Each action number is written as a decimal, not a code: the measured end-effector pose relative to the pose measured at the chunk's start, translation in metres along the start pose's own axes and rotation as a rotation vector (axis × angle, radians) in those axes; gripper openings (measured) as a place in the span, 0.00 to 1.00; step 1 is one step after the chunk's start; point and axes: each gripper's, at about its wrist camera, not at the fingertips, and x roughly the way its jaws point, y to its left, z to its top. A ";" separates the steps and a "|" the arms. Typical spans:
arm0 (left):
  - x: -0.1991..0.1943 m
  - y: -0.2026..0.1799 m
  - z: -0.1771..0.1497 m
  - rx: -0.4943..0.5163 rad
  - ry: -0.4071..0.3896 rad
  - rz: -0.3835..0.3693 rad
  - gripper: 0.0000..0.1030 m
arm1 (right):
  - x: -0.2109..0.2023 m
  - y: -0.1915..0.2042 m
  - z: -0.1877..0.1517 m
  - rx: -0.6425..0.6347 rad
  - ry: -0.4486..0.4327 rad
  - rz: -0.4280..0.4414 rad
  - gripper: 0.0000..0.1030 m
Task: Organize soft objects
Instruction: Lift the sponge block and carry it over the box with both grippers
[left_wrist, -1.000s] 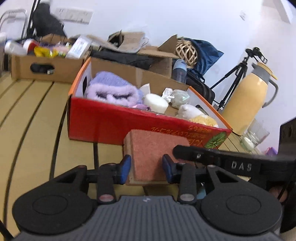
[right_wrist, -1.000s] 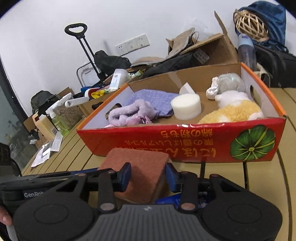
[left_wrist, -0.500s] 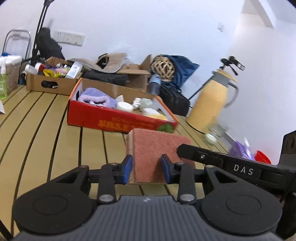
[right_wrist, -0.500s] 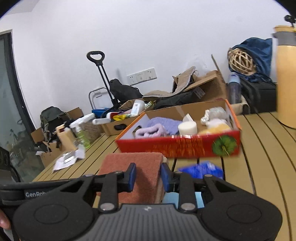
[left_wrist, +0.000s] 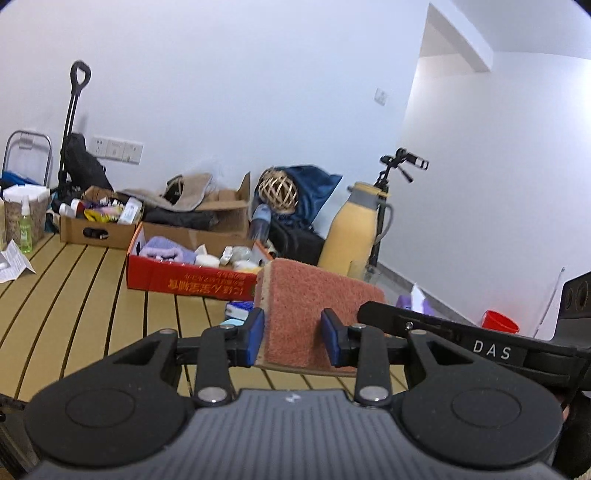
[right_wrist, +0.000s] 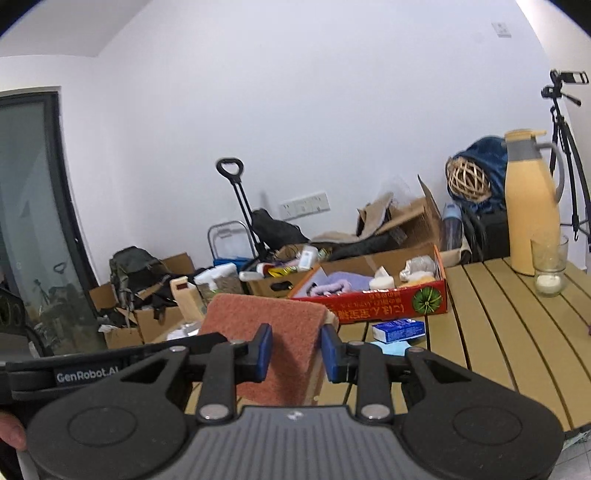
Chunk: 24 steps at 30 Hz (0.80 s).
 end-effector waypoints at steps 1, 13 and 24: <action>-0.005 -0.002 0.000 0.006 -0.005 -0.001 0.33 | -0.008 0.004 0.000 -0.003 -0.012 0.003 0.27; 0.020 0.007 0.042 0.024 -0.037 -0.006 0.33 | 0.003 0.012 0.030 -0.055 -0.068 -0.005 0.26; 0.218 0.093 0.164 -0.130 0.169 -0.017 0.33 | 0.196 -0.071 0.172 -0.010 0.097 -0.022 0.26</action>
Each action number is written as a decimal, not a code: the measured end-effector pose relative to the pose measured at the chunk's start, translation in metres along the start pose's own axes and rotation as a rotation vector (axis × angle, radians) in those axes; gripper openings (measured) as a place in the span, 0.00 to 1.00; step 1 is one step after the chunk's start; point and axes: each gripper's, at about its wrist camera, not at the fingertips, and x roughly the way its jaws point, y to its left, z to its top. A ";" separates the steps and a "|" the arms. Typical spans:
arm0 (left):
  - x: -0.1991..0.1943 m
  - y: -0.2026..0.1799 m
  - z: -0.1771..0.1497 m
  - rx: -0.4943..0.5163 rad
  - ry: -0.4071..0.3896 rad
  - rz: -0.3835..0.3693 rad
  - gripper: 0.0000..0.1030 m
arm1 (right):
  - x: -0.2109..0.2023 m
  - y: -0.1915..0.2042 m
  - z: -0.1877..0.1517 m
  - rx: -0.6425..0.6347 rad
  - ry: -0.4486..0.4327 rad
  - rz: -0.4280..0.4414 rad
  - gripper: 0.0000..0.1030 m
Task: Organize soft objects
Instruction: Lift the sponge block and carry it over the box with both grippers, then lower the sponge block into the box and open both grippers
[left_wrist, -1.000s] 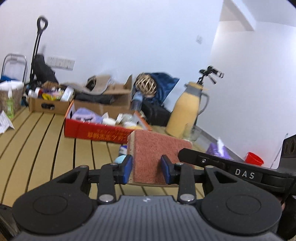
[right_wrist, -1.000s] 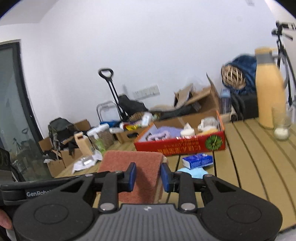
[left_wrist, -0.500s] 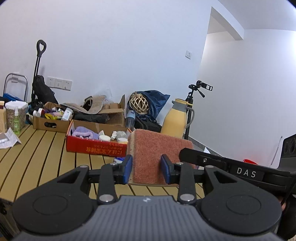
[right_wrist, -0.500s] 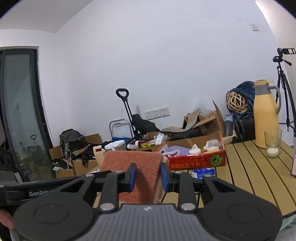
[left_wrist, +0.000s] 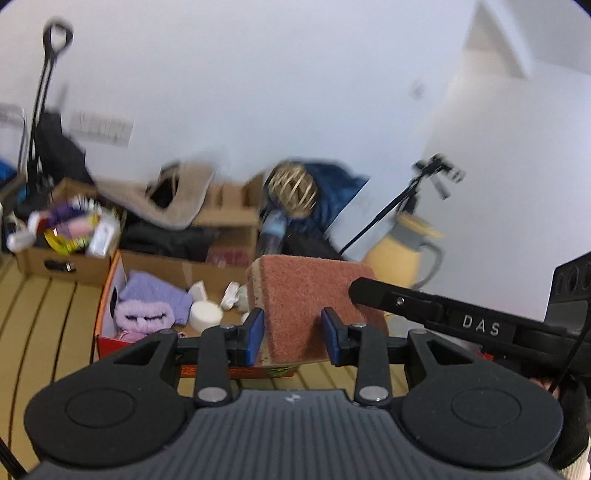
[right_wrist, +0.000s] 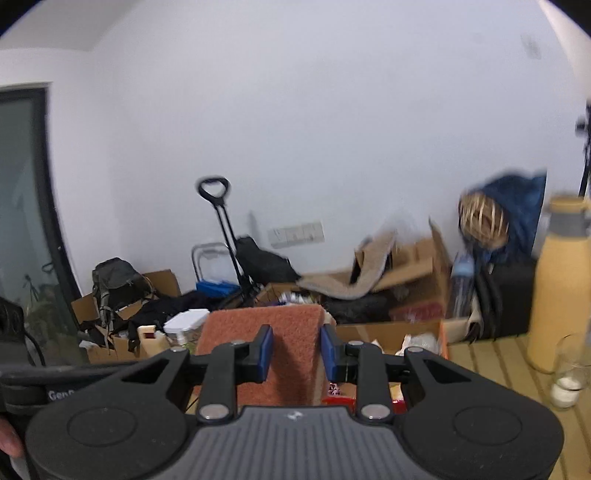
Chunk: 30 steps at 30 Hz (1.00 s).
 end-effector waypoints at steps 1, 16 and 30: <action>0.020 0.010 0.008 -0.025 0.040 0.011 0.33 | 0.023 -0.011 0.008 0.028 0.037 -0.002 0.26; 0.257 0.135 -0.007 -0.157 0.399 0.247 0.33 | 0.302 -0.130 -0.049 0.268 0.560 -0.126 0.27; 0.265 0.143 -0.029 -0.085 0.284 0.217 0.34 | 0.323 -0.134 -0.073 0.138 0.404 -0.130 0.26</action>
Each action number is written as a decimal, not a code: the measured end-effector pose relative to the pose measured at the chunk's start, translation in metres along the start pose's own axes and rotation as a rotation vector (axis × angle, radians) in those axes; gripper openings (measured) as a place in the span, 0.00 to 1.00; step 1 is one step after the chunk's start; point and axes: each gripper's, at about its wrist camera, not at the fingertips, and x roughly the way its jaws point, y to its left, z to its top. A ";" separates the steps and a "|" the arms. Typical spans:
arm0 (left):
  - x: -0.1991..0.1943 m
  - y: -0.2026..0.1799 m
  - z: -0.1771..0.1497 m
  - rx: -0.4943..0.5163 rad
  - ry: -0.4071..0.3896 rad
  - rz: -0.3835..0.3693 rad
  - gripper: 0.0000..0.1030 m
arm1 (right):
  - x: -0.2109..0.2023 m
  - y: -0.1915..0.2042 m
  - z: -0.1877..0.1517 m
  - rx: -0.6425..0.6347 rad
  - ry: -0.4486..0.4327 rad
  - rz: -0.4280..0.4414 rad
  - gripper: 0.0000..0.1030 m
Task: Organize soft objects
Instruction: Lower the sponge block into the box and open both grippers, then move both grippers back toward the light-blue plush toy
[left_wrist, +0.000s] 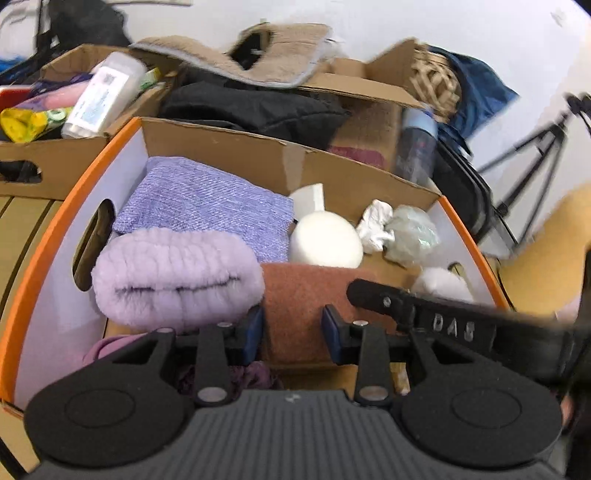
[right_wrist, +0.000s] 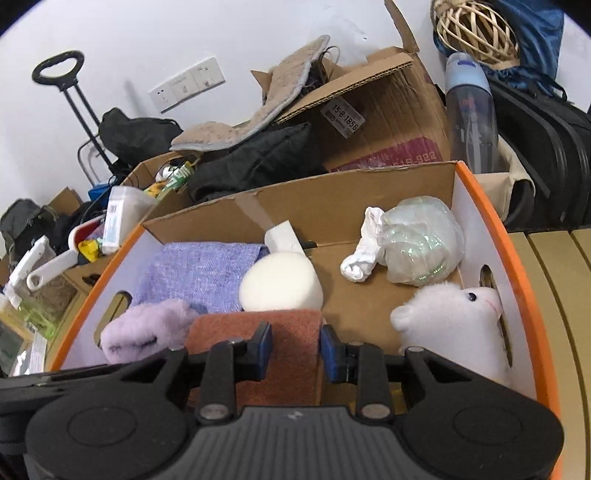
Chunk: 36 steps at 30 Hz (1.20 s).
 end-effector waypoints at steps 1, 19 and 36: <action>-0.002 0.001 -0.003 0.006 0.001 -0.014 0.35 | -0.003 0.000 0.000 0.006 0.013 -0.005 0.26; -0.173 -0.040 0.000 0.190 -0.113 0.080 0.61 | -0.163 0.041 -0.001 -0.086 -0.102 -0.100 0.59; -0.374 -0.049 -0.178 0.345 -0.469 0.166 0.83 | -0.371 0.083 -0.151 -0.266 -0.386 -0.141 0.74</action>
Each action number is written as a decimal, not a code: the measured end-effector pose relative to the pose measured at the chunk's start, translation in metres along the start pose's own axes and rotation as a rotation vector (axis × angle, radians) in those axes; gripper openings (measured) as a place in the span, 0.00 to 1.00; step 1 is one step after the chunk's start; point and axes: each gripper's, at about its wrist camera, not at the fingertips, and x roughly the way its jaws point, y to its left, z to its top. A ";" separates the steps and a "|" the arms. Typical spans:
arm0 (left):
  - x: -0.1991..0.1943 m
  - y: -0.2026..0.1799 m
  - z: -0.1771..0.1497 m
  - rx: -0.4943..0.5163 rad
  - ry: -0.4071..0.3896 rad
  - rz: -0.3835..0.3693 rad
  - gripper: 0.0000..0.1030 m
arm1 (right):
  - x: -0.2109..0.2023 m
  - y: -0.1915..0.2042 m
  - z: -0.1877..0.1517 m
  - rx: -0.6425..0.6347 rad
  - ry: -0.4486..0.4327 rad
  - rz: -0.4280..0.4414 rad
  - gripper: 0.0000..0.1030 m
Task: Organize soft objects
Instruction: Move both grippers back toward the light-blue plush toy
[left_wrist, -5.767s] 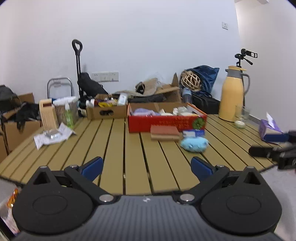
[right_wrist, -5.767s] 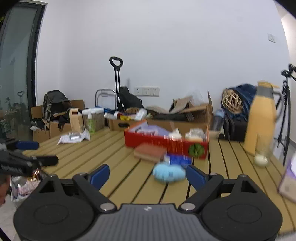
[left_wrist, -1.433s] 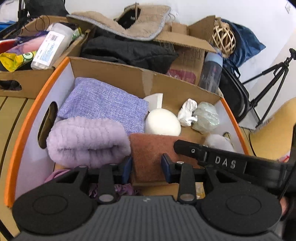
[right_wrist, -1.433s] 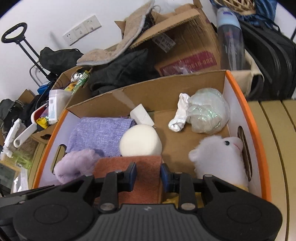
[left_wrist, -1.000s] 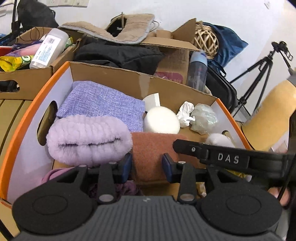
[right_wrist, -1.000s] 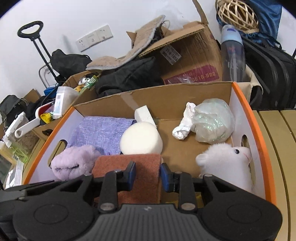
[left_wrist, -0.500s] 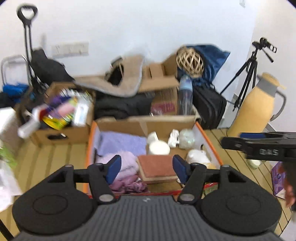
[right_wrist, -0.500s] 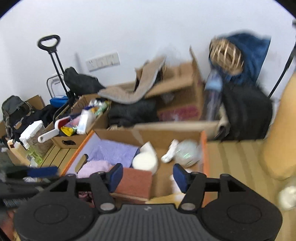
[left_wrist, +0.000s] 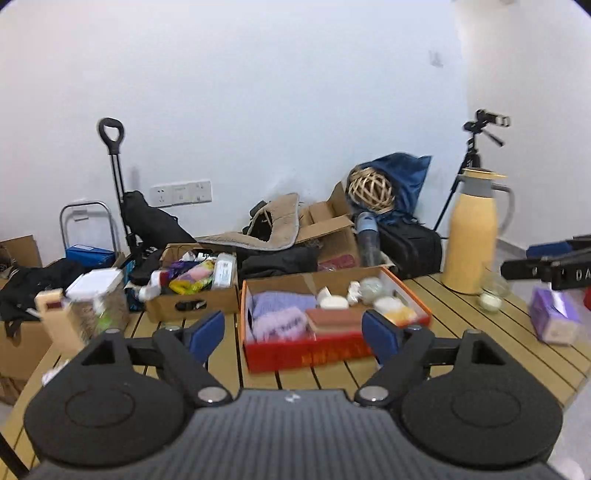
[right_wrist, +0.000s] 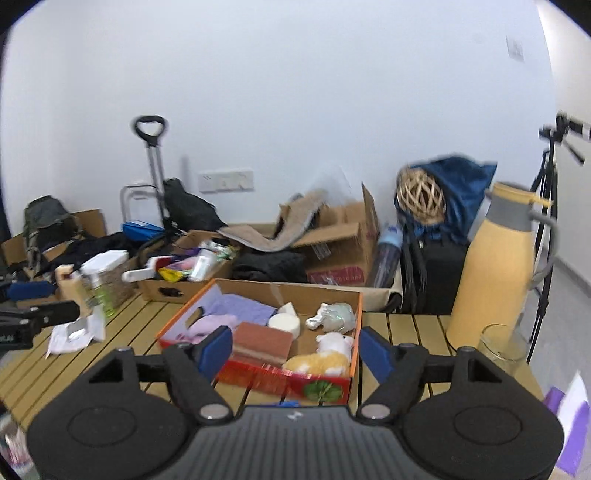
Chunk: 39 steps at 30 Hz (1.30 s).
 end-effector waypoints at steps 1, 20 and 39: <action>-0.021 -0.001 -0.016 -0.006 -0.017 -0.005 0.87 | -0.018 0.006 -0.014 -0.010 -0.026 0.008 0.74; -0.160 -0.010 -0.140 -0.042 -0.143 0.010 1.00 | -0.169 0.056 -0.183 0.007 -0.049 0.104 0.88; 0.126 -0.036 -0.116 -0.222 0.227 -0.287 0.71 | 0.065 -0.014 -0.159 0.259 0.123 0.142 0.65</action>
